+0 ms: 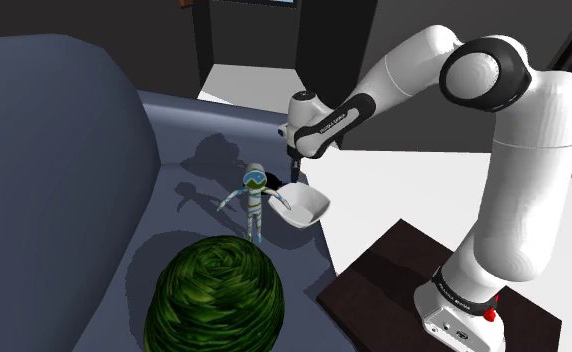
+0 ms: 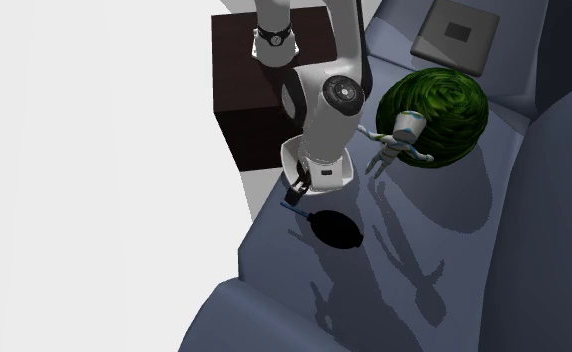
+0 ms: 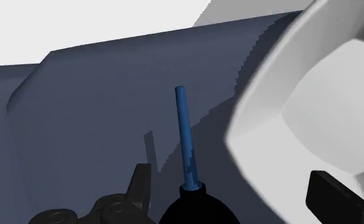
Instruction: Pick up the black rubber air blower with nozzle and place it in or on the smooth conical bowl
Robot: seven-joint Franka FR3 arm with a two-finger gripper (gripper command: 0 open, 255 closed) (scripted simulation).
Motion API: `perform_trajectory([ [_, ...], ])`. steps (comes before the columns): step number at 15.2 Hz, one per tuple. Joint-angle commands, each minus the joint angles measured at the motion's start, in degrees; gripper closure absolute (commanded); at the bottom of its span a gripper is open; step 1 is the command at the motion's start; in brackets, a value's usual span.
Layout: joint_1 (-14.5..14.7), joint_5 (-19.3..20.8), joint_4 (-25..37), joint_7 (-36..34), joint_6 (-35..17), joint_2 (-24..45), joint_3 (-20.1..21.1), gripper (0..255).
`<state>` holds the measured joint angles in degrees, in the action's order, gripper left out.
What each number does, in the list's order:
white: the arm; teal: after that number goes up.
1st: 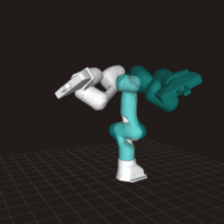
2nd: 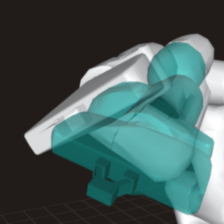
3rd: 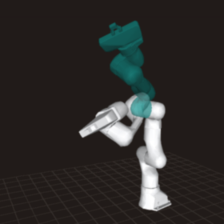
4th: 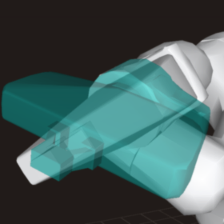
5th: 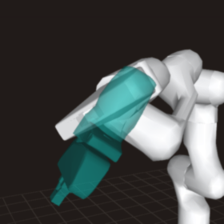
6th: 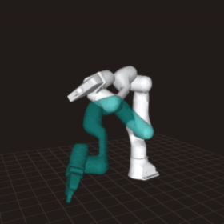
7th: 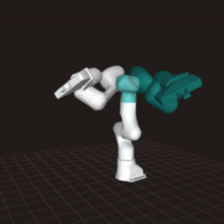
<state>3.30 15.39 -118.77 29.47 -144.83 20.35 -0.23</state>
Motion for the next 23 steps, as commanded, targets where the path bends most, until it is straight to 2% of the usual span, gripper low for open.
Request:
perform_trajectory([
  [1,0.2,0.6,3.8,1.1,-1.2,4.3,0.3,0],
  [3,0.4,1.1,7.6,2.1,-2.0,8.3,0.5,0],
  [10,0.4,1.8,9.2,1.6,-5.2,13.1,-0.2,0],
  [19,0.4,1.8,9.4,1.6,-5.4,13.5,-0.3,0],
  [20,0.5,1.8,8.9,1.5,-5.7,13.3,-0.4,255],
  [23,0.6,1.9,9.0,1.4,-5.6,13.4,-0.4,255],
])
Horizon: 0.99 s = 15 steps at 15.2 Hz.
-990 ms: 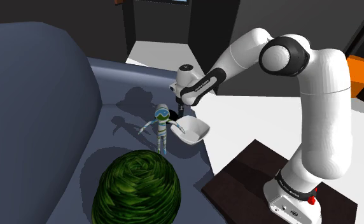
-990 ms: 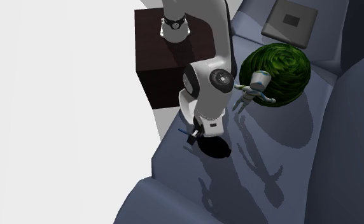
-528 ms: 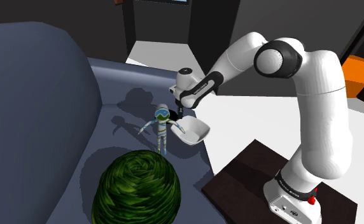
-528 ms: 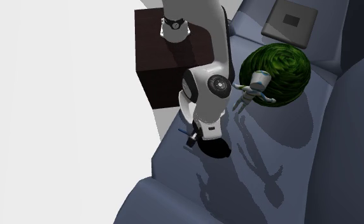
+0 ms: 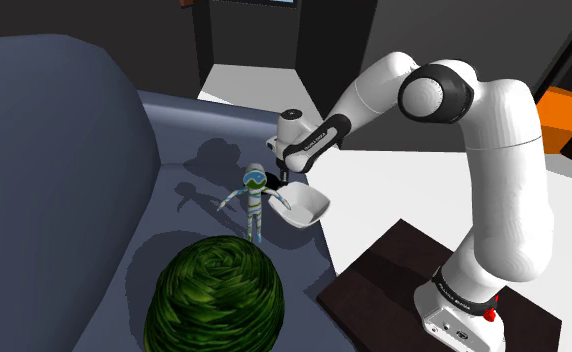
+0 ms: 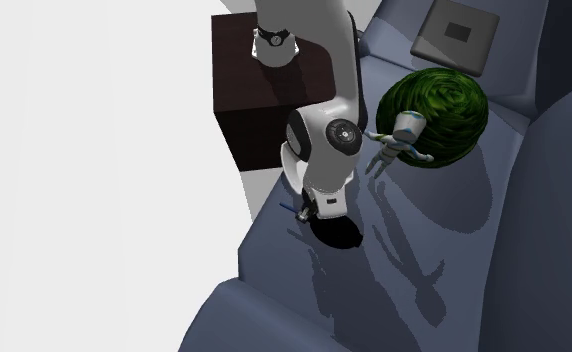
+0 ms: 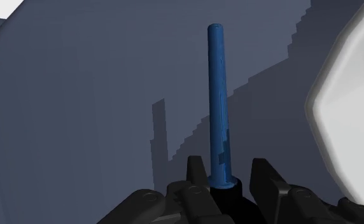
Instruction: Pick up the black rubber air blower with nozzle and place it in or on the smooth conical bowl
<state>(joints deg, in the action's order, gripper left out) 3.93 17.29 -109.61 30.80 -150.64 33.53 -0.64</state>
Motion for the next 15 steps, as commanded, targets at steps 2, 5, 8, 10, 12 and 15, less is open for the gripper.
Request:
perform_trajectory([
  [2,0.1,0.0,-0.2,-0.1,0.1,0.2,0.0,255],
  [5,0.2,0.1,-0.1,-0.2,0.1,0.3,0.0,255],
  [8,-0.3,-0.4,0.0,0.7,1.4,-0.9,0.3,255],
  [10,-0.5,-0.7,-0.1,1.0,2.4,-2.1,0.5,255],
  [12,-0.6,-0.9,-0.2,1.4,3.5,-3.3,0.8,255],
  [15,-0.8,-1.4,-0.3,1.9,5.1,-5.0,1.1,255],
])
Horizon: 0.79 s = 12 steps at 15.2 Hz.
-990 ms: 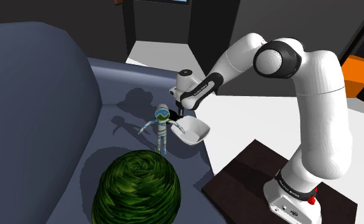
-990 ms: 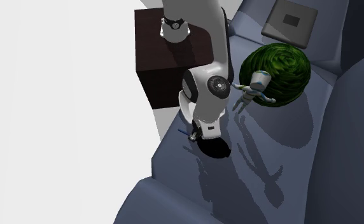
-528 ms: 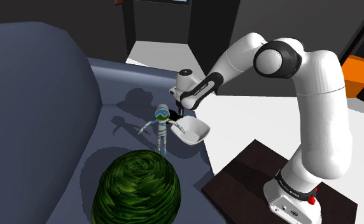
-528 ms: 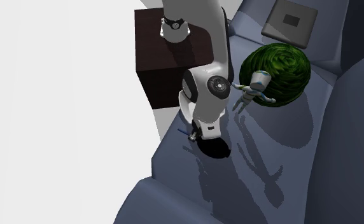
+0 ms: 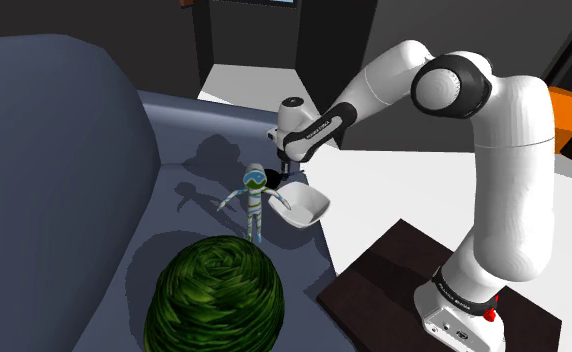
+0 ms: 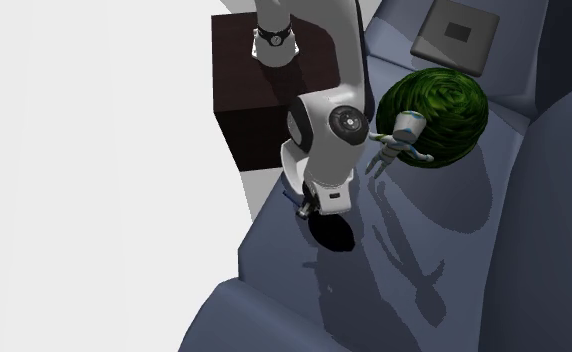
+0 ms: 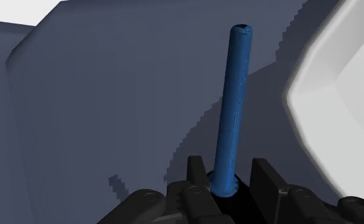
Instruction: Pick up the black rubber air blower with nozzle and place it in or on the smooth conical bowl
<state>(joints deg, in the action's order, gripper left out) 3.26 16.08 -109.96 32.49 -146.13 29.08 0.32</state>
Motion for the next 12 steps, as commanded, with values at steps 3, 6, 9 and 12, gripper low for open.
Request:
perform_trajectory([
  [3,-0.2,-0.6,0.1,0.8,2.2,-2.2,0.4,255],
  [6,-0.4,-1.0,0.3,1.3,4.0,-3.7,0.6,255],
  [9,-0.5,-1.5,0.6,1.8,5.7,-5.2,0.9,255],
  [12,-0.6,-1.9,0.9,2.3,7.5,-6.6,1.1,255],
])
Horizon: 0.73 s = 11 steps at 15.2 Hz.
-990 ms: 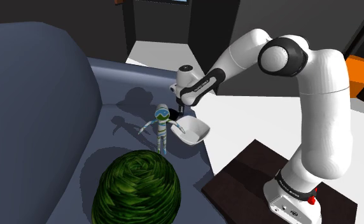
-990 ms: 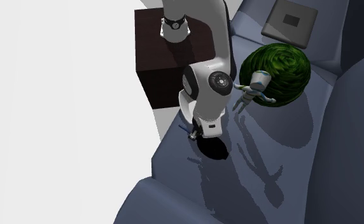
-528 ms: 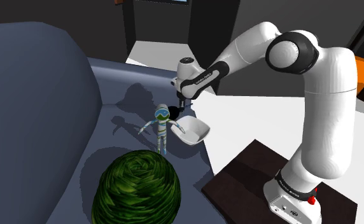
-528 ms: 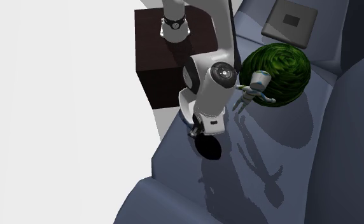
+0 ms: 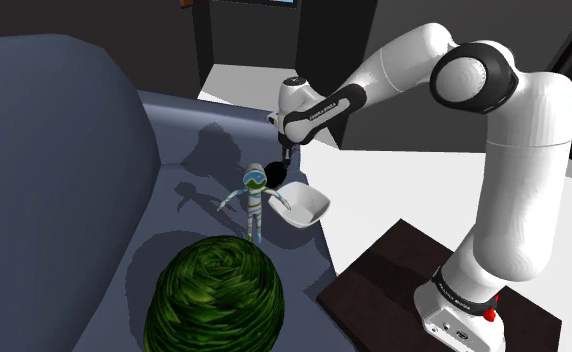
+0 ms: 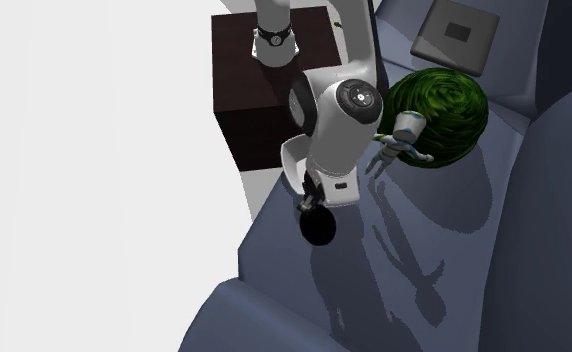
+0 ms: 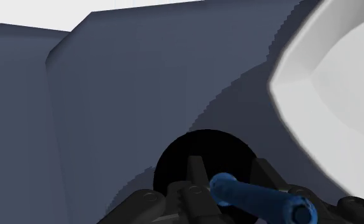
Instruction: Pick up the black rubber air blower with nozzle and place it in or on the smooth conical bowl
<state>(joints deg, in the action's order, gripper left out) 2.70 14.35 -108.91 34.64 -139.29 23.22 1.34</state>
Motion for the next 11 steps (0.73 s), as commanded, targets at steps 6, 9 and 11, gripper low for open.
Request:
perform_trajectory([
  [6,-0.2,-1.0,1.0,1.2,4.3,-3.4,0.4,255],
  [9,-0.3,-1.4,1.8,1.7,6.2,-4.6,0.6,255],
  [11,-0.2,-1.3,-1.2,1.4,5.5,-6.8,0.6,255],
])
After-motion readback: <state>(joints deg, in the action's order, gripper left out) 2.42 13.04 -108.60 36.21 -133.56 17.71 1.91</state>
